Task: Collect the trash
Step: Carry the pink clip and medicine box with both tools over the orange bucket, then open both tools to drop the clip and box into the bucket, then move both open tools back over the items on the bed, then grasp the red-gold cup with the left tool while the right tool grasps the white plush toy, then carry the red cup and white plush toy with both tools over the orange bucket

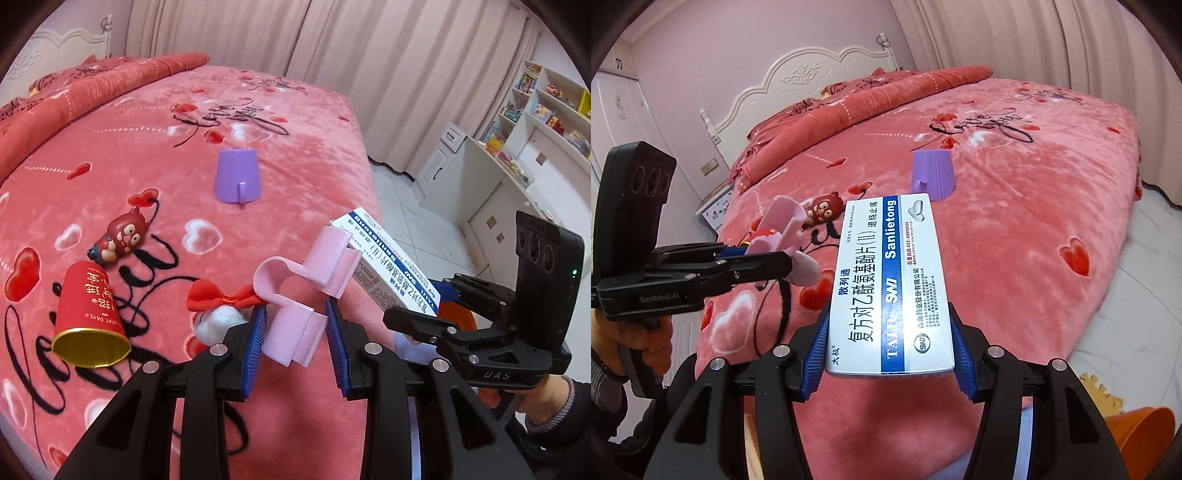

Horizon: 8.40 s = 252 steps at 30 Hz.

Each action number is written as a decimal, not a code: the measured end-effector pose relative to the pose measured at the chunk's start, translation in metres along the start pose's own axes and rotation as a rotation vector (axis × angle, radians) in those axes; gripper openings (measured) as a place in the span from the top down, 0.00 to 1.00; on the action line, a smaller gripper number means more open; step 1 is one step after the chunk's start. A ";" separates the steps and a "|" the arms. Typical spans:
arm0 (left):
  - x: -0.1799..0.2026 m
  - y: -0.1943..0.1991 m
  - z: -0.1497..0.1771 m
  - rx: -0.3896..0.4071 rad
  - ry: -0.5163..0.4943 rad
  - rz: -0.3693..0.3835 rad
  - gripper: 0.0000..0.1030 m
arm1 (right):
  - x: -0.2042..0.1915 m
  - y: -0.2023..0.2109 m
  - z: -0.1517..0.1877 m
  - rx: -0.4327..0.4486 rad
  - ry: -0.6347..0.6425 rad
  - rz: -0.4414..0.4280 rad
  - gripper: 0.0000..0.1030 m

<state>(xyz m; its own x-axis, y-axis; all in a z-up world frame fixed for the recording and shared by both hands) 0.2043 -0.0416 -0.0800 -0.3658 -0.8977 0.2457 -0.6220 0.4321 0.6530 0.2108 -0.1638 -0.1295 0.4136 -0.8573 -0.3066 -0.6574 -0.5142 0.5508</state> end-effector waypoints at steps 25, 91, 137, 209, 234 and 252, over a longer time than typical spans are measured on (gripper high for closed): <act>0.101 -0.033 -0.006 -0.056 -0.165 0.068 0.67 | 0.060 0.091 0.028 0.091 -0.089 0.063 0.45; 0.388 -0.242 0.063 -0.419 -0.588 0.405 0.30 | 0.353 0.262 0.211 0.096 -0.668 0.595 0.28; 0.077 -0.025 -0.014 -0.002 -0.128 -0.086 0.11 | 0.042 0.052 -0.010 0.042 -0.073 0.041 0.27; -0.140 0.025 0.024 0.031 0.215 -0.240 0.48 | -0.084 -0.109 -0.023 -0.110 0.135 -0.141 0.72; 0.021 0.057 0.024 0.066 -0.021 -0.101 0.48 | -0.038 0.049 0.007 0.047 0.010 -0.074 0.72; 0.216 -0.068 0.005 -0.091 -0.353 0.221 0.48 | 0.157 0.188 0.067 0.170 -0.289 0.275 0.72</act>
<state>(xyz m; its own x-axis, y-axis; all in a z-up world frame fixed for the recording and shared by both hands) 0.1640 -0.2646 -0.0754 -0.7081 -0.6927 0.1369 -0.4437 0.5873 0.6769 0.1103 -0.3967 -0.1260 0.0314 -0.9226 -0.3844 -0.8231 -0.2420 0.5138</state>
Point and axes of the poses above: each gripper's, at about its wrist camera, not at the fingertips, and y roughly against the way its jaws point, x to its right, z to its underside, the point moved 3 cm from there along -y, roughly the way its jaws point, and after that the axes turned 9 degrees about x, right-handed, at the moved point
